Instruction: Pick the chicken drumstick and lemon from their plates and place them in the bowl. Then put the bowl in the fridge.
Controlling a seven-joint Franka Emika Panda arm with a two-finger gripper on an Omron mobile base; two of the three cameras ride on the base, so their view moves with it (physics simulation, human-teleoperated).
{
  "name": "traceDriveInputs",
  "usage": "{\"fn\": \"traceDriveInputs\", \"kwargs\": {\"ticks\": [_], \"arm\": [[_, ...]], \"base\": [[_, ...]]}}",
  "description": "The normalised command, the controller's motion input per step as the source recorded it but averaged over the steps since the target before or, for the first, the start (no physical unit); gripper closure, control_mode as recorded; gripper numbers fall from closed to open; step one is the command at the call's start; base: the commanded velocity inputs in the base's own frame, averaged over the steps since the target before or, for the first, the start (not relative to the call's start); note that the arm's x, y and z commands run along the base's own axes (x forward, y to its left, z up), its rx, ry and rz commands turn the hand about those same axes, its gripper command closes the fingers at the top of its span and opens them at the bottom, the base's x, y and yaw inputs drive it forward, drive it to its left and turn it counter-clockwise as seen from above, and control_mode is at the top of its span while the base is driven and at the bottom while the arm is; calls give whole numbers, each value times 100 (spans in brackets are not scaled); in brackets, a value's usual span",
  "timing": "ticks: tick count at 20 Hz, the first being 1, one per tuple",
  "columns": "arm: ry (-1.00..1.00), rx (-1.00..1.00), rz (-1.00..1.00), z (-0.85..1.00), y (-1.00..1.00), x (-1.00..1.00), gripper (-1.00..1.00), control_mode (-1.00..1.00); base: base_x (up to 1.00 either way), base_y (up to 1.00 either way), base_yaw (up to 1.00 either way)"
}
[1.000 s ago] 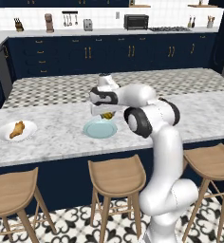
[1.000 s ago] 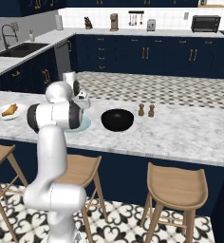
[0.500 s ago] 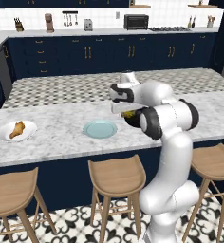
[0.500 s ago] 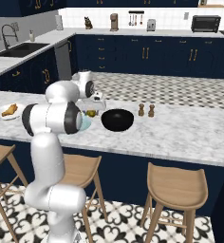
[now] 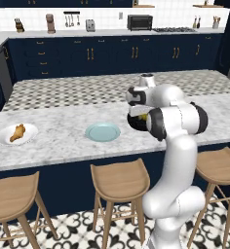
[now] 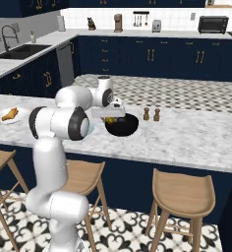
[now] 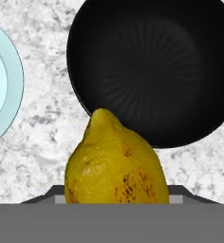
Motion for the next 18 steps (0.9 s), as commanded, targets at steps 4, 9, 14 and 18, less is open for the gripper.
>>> {"fn": "traceDriveInputs", "kwargs": {"ticks": [4,9,14,18], "arm": [[0,0,0,-20,-30,57,100,-100],[0,0,0,-43,-16,45,100,-100],[0,0,0,-39,-14,26,100,-100],[0,0,0,-25,-11,11,100,-100]], "base": [[0,0,0],[0,0,0],[0,0,0],[0,0,0]]}}
